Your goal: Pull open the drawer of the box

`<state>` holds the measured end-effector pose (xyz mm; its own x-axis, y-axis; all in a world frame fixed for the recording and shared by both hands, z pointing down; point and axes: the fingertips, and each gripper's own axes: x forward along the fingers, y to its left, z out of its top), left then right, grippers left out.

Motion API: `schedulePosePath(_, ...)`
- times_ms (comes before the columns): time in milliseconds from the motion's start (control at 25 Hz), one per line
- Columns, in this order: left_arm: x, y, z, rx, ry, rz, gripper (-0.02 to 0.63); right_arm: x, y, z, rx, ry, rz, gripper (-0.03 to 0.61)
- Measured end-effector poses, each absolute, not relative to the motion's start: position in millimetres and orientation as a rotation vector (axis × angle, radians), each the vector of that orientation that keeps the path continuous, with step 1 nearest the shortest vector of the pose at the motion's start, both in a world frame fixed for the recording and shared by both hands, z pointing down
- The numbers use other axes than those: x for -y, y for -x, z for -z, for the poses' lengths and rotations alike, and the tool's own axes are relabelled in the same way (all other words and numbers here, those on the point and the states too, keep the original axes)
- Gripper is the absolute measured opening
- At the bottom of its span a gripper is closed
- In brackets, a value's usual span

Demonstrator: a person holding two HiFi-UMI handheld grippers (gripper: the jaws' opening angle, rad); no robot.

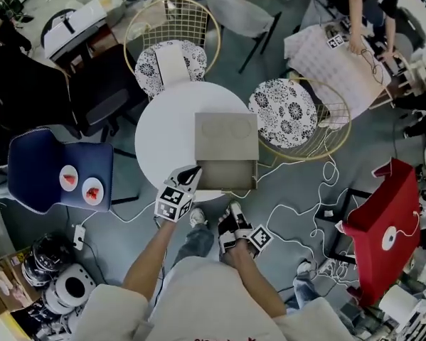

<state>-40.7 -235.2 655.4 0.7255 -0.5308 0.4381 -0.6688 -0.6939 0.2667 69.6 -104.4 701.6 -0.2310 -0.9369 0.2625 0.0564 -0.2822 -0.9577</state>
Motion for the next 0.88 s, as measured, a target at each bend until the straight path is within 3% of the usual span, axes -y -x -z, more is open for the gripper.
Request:
schedulePosePath(480,149.7,45.0,-609.5,0.962,-2.555,-0.433,0.012,84.4,-90.2,-634.4,-1.742,1.489,1.475,0.017)
schedulePosePath(880,22.4,18.9,-580.5,1.045,-2.553,-0.357,0.011,1.3,-107.9,-583.9,-2.457,1.736,0.967,0.017)
